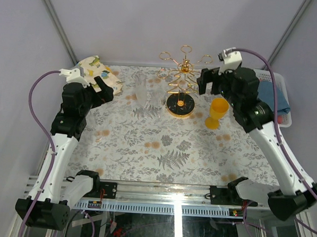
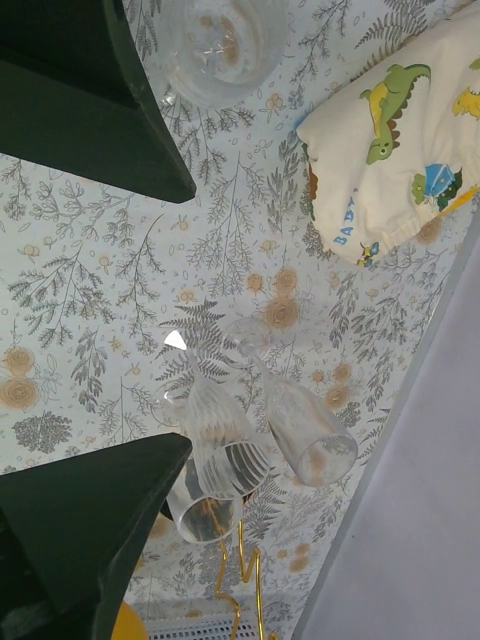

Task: Place the wine glass upside down on the wine glass rack
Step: Move the wine rack to the center of the board, then pick up the wine glass at the center of the board.

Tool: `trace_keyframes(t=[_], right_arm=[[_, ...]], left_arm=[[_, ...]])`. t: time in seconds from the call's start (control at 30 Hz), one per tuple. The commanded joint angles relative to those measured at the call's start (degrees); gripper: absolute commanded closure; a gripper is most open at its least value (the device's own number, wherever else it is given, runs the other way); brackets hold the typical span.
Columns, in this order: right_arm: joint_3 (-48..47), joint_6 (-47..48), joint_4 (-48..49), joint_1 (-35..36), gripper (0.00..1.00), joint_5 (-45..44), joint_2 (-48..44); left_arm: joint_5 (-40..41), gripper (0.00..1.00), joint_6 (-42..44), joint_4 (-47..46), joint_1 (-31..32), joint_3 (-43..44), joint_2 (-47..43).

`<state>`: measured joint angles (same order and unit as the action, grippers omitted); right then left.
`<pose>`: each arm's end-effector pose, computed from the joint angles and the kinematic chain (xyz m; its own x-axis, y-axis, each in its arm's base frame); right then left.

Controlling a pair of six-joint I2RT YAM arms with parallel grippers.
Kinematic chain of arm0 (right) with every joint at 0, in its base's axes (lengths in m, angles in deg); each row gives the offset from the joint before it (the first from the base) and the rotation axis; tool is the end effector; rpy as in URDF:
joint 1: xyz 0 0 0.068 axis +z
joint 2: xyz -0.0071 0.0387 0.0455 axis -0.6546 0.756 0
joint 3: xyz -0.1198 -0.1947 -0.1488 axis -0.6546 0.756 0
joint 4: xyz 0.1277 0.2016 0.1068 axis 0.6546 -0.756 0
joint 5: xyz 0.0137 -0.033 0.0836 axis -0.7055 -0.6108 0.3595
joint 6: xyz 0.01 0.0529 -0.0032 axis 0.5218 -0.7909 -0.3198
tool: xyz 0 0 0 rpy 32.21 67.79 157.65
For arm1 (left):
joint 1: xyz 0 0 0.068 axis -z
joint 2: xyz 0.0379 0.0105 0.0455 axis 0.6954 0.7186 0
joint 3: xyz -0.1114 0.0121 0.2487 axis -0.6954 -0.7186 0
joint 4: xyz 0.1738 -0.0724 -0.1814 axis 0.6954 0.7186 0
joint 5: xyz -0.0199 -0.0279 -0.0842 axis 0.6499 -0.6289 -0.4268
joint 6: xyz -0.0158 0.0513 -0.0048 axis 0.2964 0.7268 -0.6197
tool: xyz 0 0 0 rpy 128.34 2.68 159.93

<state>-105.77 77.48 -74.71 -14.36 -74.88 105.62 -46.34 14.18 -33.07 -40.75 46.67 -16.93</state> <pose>0.2451 0.1190 0.4602 -0.1037 -0.0032 -0.9946 -0.3644 0.9306 0.0350 0.2068 -0.0117 0.3671 -0.3140 -0.3599 -0.8786 -0.0729 0.9318 -0.3556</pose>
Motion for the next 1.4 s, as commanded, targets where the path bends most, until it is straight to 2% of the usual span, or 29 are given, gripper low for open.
trace_keyframes(t=[0.0, 0.13, 0.33, 0.5, 0.6, 0.73, 0.9, 1.23, 1.37], right_arm=[[9.41, -2.83, 2.79, 0.33, 0.00, -1.45, -9.58], [15.63, -7.13, -0.33, 0.31, 0.00, -0.97, -15.58], [24.85, -13.73, -1.16, 1.53, 0.02, 1.23, -20.02], [31.06, -19.45, 2.63, 11.63, 0.01, -4.23, -18.42], [34.36, -22.36, 5.99, 16.51, 0.00, -6.85, -17.54], [36.31, -24.21, 9.94, 22.77, 0.00, -10.56, -14.62], [37.38, -24.90, 15.74, 27.75, 0.00, -14.34, -10.08], [40.04, -21.45, 29.66, 28.55, 0.00, -15.63, -3.84], [41.45, -18.72, 38.22, 28.57, 0.00, -16.88, -0.77]], left_arm=[[-2.51, 0.00, -2.01, -0.02, -0.40, -0.61, -0.32], [-4.75, 0.00, -2.62, 0.18, -0.33, -0.61, -0.24], [-15.70, 0.00, 0.79, 0.98, -0.37, 0.17, 1.23], [-19.10, 0.00, 4.41, 3.49, -0.41, 0.82, 2.87], [-18.84, 0.00, 4.62, 2.18, -0.40, -0.77, 1.26], [-14.26, 0.00, 4.85, 1.29, -0.39, -2.65, -0.56], [-12.39, 0.00, 4.74, -0.52, -0.38, -4.97, -2.34], [-14.14, 0.00, 5.13, -3.30, -0.41, -8.66, -5.76], [-14.55, 0.00, 5.10, -3.22, -0.37, -9.13, -6.48]])
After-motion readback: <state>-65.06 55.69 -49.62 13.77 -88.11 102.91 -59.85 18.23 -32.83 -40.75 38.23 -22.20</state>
